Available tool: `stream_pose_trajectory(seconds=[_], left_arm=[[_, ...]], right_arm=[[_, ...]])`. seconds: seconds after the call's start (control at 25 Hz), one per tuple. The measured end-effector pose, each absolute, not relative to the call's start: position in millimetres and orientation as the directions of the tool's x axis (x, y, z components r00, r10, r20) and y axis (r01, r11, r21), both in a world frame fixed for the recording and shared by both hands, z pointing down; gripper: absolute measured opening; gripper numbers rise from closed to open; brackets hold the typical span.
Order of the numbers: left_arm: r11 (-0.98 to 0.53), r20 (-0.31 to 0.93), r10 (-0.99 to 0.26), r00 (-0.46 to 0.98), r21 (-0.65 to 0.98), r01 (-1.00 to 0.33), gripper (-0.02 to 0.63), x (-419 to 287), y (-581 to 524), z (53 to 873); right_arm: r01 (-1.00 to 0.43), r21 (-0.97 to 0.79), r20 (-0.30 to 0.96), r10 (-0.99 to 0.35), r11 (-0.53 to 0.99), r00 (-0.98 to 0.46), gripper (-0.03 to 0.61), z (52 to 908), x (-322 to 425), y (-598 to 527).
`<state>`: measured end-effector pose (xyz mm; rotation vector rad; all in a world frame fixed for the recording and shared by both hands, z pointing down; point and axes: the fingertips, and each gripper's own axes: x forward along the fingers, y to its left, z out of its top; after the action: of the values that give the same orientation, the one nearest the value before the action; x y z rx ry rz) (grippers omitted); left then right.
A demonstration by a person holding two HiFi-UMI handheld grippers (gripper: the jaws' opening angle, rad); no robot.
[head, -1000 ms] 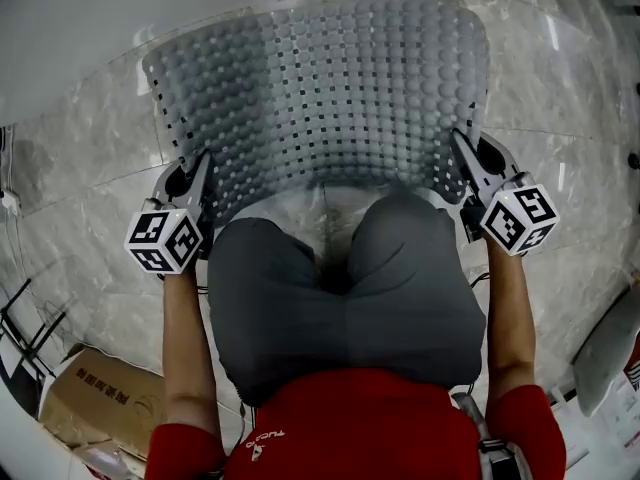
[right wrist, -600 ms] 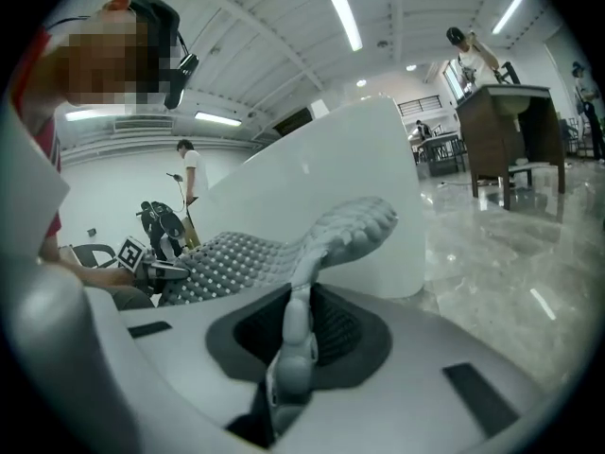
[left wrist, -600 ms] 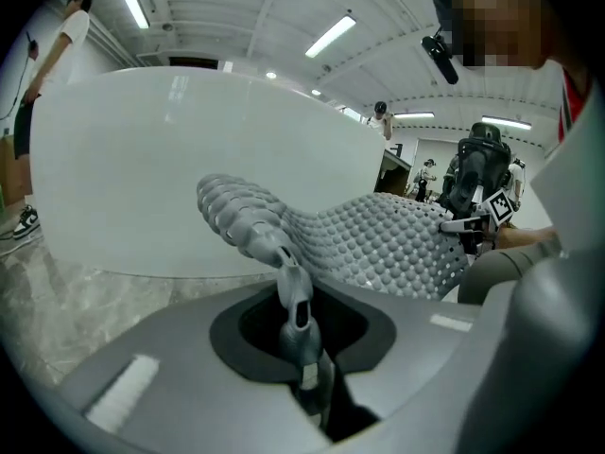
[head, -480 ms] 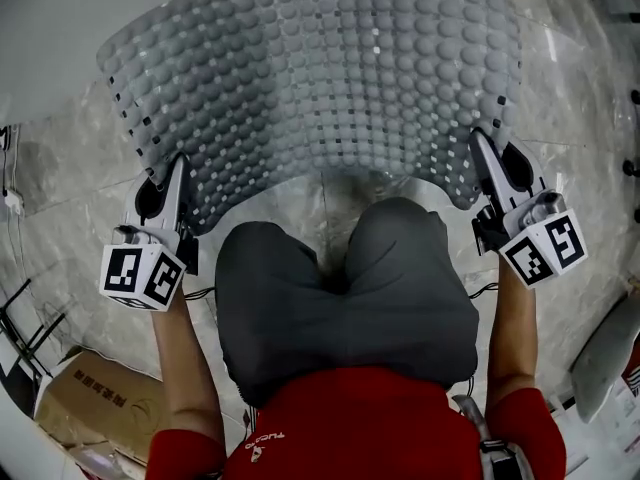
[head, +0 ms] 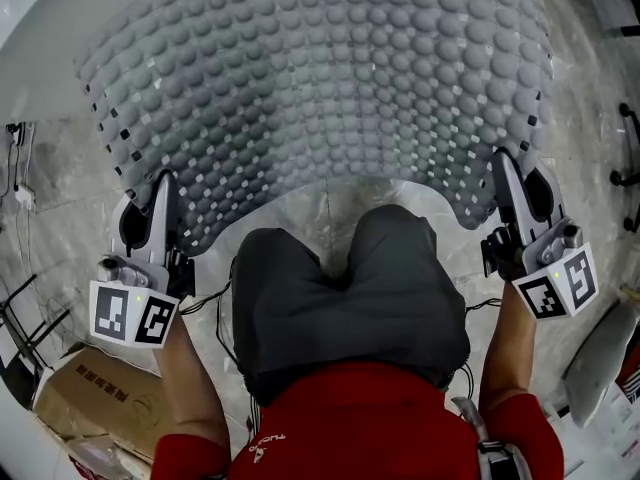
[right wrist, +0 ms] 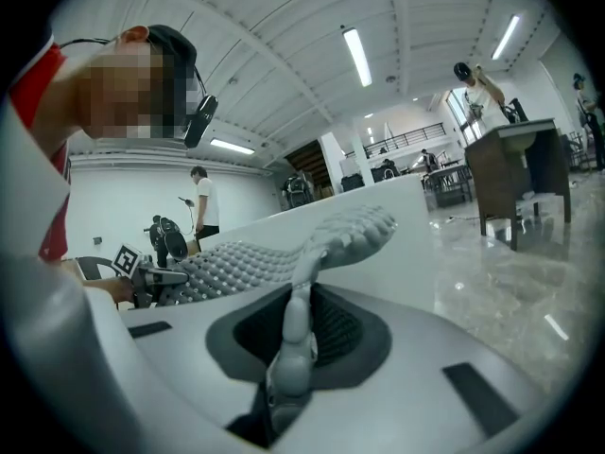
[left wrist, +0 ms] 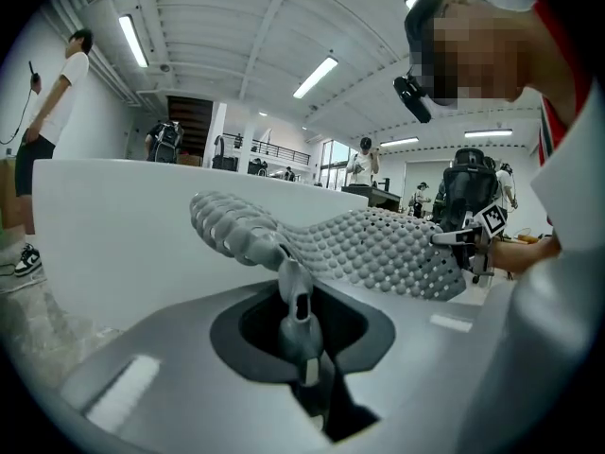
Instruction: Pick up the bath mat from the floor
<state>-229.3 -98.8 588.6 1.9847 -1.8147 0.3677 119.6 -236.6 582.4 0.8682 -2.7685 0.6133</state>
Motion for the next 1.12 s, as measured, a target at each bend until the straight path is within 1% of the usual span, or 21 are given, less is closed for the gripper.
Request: stream_pose_trajectory(seconds=[0.12, 0.24, 0.32, 0.36, 0.44, 0.48, 0.6, 0.76, 0.96, 1.12], left_arm=[[-0.056, 0.492, -0.861, 0.127, 0.157, -0.986, 0.049, -236, -96, 599], [-0.043, 0.525, -0.837, 0.152, 0.214, -0.976, 0.049, -253, -83, 612], [-0.032, 0.523, -0.835, 0.171, 0.264, -0.964, 0.049, -262, -75, 623], [-0.033, 0.494, -0.848, 0.191, 0.310, -0.950, 0.049, -260, -76, 632], [-0.055, 0.395, -0.887, 0.241, 0.428, -0.902, 0.049, -246, -88, 654], [-0.065, 0.363, -0.896, 0.254, 0.459, -0.886, 0.049, -245, -90, 658], [-0.075, 0.355, -0.897, 0.263, 0.465, -0.882, 0.049, -260, -86, 646], [-0.083, 0.346, -0.896, 0.277, 0.483, -0.872, 0.049, -258, -86, 634], [-0.091, 0.331, -0.909, 0.252, 0.434, -0.896, 0.049, -263, -84, 644], [-0.097, 0.328, -0.910, 0.254, 0.427, -0.899, 0.049, -262, -84, 642]], right_arm=[[-0.588, -0.354, 0.324, -0.495, 0.727, -0.806, 0.048, 591, 107, -236], [-0.604, -0.373, 0.387, -0.473, 0.704, -0.791, 0.048, 597, 85, -225], [-0.615, -0.364, 0.426, -0.462, 0.700, -0.778, 0.047, 596, 72, -219], [-0.627, -0.325, 0.449, -0.468, 0.708, -0.761, 0.046, 588, 70, -221], [-0.657, -0.201, 0.495, -0.503, 0.727, -0.708, 0.046, 559, 74, -230], [-0.664, -0.168, 0.501, -0.517, 0.729, -0.694, 0.046, 550, 71, -231], [-0.670, -0.174, 0.492, -0.526, 0.722, -0.694, 0.046, 538, 55, -225], [-0.672, -0.162, 0.504, -0.525, 0.723, -0.686, 0.046, 520, 54, -222], [-0.653, -0.209, 0.428, -0.532, 0.728, -0.730, 0.046, 550, 56, -221], [-0.651, -0.234, 0.407, -0.535, 0.722, -0.740, 0.046, 554, 59, -219]])
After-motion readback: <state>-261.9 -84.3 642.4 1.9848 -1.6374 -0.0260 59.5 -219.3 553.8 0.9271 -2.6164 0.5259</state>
